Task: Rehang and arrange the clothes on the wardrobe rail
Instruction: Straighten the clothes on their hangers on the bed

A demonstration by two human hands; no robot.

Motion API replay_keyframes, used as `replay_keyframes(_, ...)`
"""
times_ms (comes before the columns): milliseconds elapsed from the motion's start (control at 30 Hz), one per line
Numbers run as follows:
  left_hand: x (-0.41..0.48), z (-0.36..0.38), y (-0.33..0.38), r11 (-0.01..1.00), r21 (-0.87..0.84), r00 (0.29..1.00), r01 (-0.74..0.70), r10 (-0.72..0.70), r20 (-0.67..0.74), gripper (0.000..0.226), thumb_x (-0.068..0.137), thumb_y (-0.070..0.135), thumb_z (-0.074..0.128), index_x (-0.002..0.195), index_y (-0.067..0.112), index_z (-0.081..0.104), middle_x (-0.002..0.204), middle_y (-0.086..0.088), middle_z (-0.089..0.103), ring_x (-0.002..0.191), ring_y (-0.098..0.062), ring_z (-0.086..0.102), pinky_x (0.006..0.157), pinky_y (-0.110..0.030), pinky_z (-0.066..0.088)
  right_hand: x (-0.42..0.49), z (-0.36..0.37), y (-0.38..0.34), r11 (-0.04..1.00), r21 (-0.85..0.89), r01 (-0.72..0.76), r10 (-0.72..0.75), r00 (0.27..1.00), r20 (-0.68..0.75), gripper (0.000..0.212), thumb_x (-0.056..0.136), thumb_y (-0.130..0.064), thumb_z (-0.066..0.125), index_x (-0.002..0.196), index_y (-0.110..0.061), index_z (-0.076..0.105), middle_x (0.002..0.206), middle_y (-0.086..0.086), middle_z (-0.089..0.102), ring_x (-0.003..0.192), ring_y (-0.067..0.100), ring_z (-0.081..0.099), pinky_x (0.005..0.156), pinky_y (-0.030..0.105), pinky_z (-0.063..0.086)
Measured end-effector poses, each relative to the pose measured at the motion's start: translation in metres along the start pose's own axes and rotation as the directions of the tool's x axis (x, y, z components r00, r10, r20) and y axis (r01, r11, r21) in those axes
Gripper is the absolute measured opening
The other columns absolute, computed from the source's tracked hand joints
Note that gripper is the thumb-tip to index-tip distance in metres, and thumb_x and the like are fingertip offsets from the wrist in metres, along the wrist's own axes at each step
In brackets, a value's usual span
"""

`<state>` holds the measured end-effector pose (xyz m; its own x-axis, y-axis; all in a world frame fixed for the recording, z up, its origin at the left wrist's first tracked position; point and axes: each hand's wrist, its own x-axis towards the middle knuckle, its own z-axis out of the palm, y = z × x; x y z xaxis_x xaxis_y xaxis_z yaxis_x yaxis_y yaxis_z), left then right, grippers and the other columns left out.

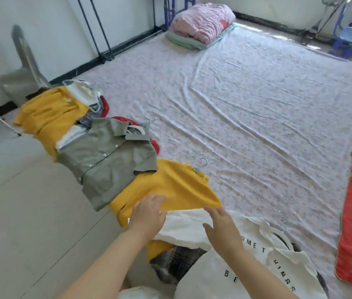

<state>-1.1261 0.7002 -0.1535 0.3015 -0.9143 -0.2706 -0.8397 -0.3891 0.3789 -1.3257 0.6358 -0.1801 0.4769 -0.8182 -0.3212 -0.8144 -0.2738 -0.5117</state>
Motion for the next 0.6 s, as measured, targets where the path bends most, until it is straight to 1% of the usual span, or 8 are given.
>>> replay_keyframes(100, -0.017, -0.024, -0.055, 0.997, -0.027, 0.996, 0.073, -0.074, -0.044, 0.045, 0.094, 0.03, 0.045, 0.138, 0.024, 0.037, 0.139, 0.005, 0.039, 0.128, -0.015, 0.037, 0.103, -0.029, 0.03, 0.016, 0.017, -0.054, 0.995, -0.064, 0.073, -0.07, 0.996, 0.048, 0.047, 0.096, -0.027, 0.046, 0.142, -0.027, 0.033, 0.141, -0.006, 0.036, 0.131, 0.014, 0.032, 0.096, 0.024, 0.039)
replay_keyframes(200, -0.031, -0.046, -0.116, 0.991, -0.048, 0.989, 0.123, -0.126, -0.074, 0.044, 0.091, 0.031, 0.043, 0.135, 0.023, 0.04, 0.134, 0.003, 0.044, 0.126, -0.019, 0.04, 0.101, -0.03, 0.031, 0.033, 0.044, -0.112, 0.985, -0.108, 0.134, -0.124, 0.988, 0.091, 0.049, 0.096, -0.027, 0.047, 0.142, -0.028, 0.031, 0.142, -0.006, 0.036, 0.13, 0.015, 0.033, 0.098, 0.025, 0.039)
replay_keyframes(300, -0.045, -0.069, -0.187, 0.983, -0.07, 0.98, 0.173, -0.178, -0.089, 0.043, 0.089, 0.03, 0.046, 0.132, 0.024, 0.044, 0.131, 0.003, 0.047, 0.122, -0.019, 0.045, 0.098, -0.029, 0.034, 0.051, 0.077, -0.175, 0.975, -0.156, 0.16, -0.143, 0.983, 0.116, 0.049, 0.096, -0.026, 0.046, 0.142, -0.028, 0.031, 0.142, -0.005, 0.036, 0.129, 0.016, 0.035, 0.1, 0.026, 0.038)
replay_keyframes(433, -0.06, -0.108, -0.291, 0.968, -0.066, 0.962, 0.241, -0.247, -0.112, 0.044, 0.09, 0.029, 0.048, 0.133, 0.025, 0.042, 0.133, 0.003, 0.047, 0.119, -0.02, 0.048, 0.093, -0.028, 0.037, 0.076, 0.126, -0.265, 0.968, -0.169, 0.185, -0.162, 0.977, 0.141, 0.049, 0.095, -0.025, 0.048, 0.142, -0.027, 0.032, 0.141, -0.004, 0.037, 0.13, 0.016, 0.035, 0.097, 0.025, 0.039)
replay_keyframes(533, -0.073, -0.134, -0.359, 0.946, -0.104, 0.936, 0.308, -0.321, -0.141, 0.046, 0.091, 0.028, 0.049, 0.135, 0.021, 0.042, 0.133, 0.001, 0.048, 0.121, -0.02, 0.046, 0.095, -0.027, 0.036, 0.096, 0.156, -0.323, 0.965, -0.161, 0.207, -0.176, 0.967, 0.186, 0.048, 0.094, -0.024, 0.049, 0.14, -0.026, 0.035, 0.138, -0.003, 0.039, 0.127, 0.018, 0.039, 0.094, 0.027, 0.043)
replay_keyframes(600, -0.083, -0.147, -0.397, 0.925, -0.132, 0.916, 0.357, -0.375, -0.146, 0.046, 0.091, 0.028, 0.048, 0.136, 0.021, 0.04, 0.134, 0.0, 0.047, 0.124, -0.018, 0.044, 0.098, -0.026, 0.034, 0.106, 0.174, -0.357, 0.959, -0.168, 0.229, -0.193, 0.959, 0.209, 0.048, 0.094, -0.023, 0.049, 0.14, -0.027, 0.036, 0.137, -0.002, 0.04, 0.125, 0.018, 0.04, 0.095, 0.027, 0.042)
